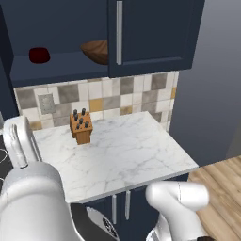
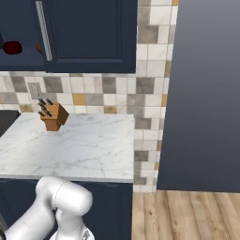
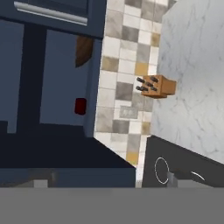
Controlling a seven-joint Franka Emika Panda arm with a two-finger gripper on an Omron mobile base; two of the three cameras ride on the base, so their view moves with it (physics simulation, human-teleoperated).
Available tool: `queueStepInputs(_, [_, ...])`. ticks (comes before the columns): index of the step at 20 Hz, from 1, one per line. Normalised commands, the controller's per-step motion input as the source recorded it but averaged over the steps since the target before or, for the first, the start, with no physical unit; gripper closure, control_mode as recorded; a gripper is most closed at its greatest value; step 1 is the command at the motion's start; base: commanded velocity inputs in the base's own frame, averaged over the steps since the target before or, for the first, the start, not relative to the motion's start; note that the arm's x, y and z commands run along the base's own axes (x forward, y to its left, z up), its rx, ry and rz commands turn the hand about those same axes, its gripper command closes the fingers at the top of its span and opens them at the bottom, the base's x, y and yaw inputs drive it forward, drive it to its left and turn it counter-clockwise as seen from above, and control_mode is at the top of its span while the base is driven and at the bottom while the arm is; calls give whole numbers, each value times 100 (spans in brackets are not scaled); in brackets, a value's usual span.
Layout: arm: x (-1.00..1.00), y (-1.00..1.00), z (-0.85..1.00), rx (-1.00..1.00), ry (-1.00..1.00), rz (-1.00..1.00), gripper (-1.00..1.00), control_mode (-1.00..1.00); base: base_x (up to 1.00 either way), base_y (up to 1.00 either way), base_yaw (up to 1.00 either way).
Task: Pick the mug and place it in the sink. Pick the bowl and place it in the open cabinet and then close the cabinet.
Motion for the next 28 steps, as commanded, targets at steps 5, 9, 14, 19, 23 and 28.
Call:
queueStepInputs(5, [-8, 59, 0, -3, -2, -5, -100, -100, 0, 0, 0])
queueStepInputs(9, [-1, 54, 0, 0, -1, -4, -100, -100, 0, 0, 0])
queueStepInputs(14, [0, 46, 0, 0, 0, -5, -100, -100, 0, 0, 0])
queueStepInputs(19, [0, 20, -2, 0, -1, -8, -100, -100, 0, 0, 0])
queueStepInputs(23, [3, 6, -10, 0, -2, -13, -100, -100, 0, 0, 0])
queueStepInputs(28, [19, 8, -15, 0, -3, -17, -100, -100, 0, 0, 0])
